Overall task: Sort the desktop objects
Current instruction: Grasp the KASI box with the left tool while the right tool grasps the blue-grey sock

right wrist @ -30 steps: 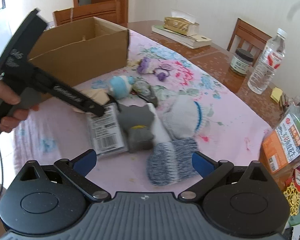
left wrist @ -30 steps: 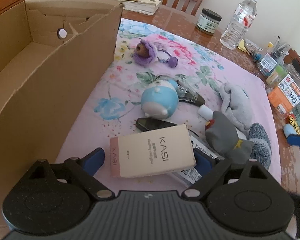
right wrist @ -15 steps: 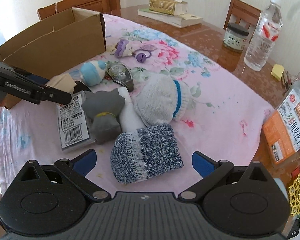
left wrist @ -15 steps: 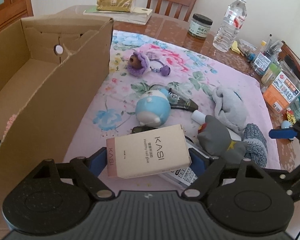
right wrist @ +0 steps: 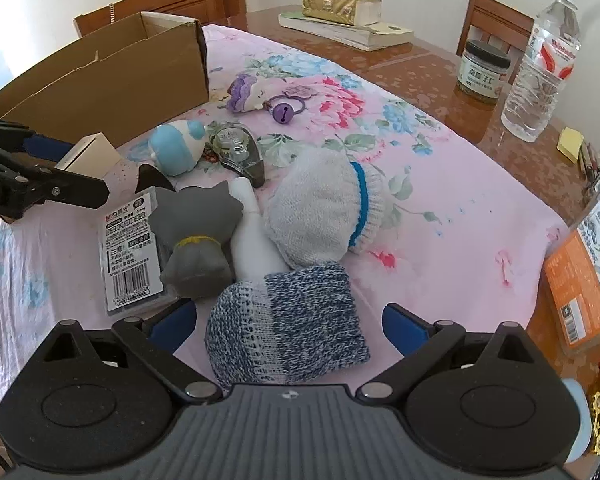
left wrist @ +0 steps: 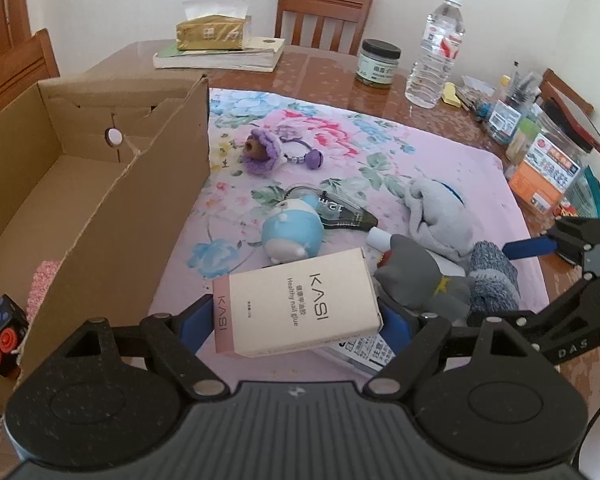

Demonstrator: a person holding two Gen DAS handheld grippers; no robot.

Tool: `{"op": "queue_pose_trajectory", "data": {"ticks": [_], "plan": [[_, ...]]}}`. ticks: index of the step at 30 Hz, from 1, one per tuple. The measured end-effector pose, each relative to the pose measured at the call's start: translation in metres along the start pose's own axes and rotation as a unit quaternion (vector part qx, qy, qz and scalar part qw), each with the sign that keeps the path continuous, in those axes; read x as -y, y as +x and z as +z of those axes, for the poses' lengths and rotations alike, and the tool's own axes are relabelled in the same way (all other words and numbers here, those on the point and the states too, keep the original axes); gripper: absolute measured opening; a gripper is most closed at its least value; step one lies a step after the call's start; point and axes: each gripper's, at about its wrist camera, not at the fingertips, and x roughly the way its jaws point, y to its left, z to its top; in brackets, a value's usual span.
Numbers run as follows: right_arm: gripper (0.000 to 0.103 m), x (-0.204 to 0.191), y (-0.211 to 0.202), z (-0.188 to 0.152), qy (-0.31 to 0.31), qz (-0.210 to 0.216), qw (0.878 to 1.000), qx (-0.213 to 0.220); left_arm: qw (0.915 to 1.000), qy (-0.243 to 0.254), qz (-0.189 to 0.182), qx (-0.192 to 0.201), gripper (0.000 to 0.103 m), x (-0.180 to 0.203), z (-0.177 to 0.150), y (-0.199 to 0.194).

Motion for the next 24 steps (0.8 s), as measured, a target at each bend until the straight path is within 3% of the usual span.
{"op": "queue_pose_trajectory", "data": {"ticks": [7, 10, 24], "plan": [[0.080, -0.007, 0.004, -0.003, -0.023, -0.007, 1.000, -0.012, 0.9999, 0.015, -0.005, 0.003, 0.084, 0.003, -0.001, -0.009], [0.076, -0.010, 0.002, -0.004, -0.033, -0.012, 0.999, -0.011, 0.9997, 0.023, -0.006, 0.004, 0.084, 0.006, -0.002, -0.013], [0.071, -0.011, -0.018, -0.008, -0.052, -0.010, 0.999, -0.003, 0.9985, 0.053, -0.011, 0.010, 0.084, 0.018, -0.003, -0.045]]}}
